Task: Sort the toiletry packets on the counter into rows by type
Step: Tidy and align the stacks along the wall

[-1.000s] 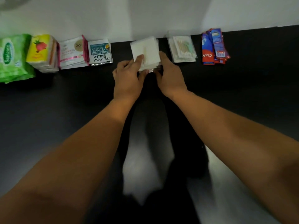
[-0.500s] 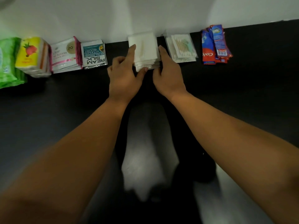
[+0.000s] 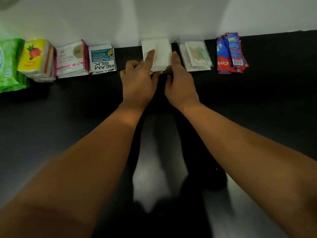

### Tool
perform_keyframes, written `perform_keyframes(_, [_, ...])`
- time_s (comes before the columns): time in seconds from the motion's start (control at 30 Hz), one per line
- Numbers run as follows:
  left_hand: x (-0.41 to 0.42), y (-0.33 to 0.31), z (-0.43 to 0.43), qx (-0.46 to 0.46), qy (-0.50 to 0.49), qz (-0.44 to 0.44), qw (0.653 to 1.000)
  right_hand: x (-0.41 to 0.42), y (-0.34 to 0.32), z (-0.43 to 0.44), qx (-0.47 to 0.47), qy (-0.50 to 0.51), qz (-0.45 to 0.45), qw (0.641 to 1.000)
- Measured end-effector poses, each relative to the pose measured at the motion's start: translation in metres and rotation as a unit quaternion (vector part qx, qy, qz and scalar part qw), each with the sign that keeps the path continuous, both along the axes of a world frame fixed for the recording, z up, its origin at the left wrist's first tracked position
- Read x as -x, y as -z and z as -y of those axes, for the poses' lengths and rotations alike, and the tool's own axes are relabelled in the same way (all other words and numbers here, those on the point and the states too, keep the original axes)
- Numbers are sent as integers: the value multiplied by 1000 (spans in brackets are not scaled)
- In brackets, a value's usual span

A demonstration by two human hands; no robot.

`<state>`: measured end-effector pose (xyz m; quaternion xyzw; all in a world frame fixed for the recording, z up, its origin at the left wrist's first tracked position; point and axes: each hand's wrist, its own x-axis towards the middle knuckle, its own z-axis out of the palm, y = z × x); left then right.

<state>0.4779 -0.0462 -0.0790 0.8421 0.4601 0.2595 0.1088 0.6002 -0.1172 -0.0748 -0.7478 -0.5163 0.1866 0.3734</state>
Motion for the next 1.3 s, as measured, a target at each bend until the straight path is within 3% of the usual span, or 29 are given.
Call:
perform_keyframes(0.33, [0,-1,0,65,-17,40,997,2,-3,0,-5,10,-2,1000])
perform_keyframes(0.5, [21,-12,19,101,-80,118,985,12,-6,7,-66,42,10,997])
perform_keyframes(0.63, [53,-15,30,83,-141,180,970,26,-6,20,-111,24,55,992])
perform_keyframes(0.77, [93,-11,15,43,-174,158,971,75,-6,21,-129,-11,34,991])
perform_keyframes(0.87, [119,-6,1,43,-206,147,967,113,-9,1,-80,-56,7,995])
perform_keyframes(1.0, [131,-3,-9,51,-166,106,979,134,-11,-41,-9,-33,-12,999])
perform_keyframes(1.3, [134,-1,-14,69,-123,104,984,139,3,-89,84,-41,155,984])
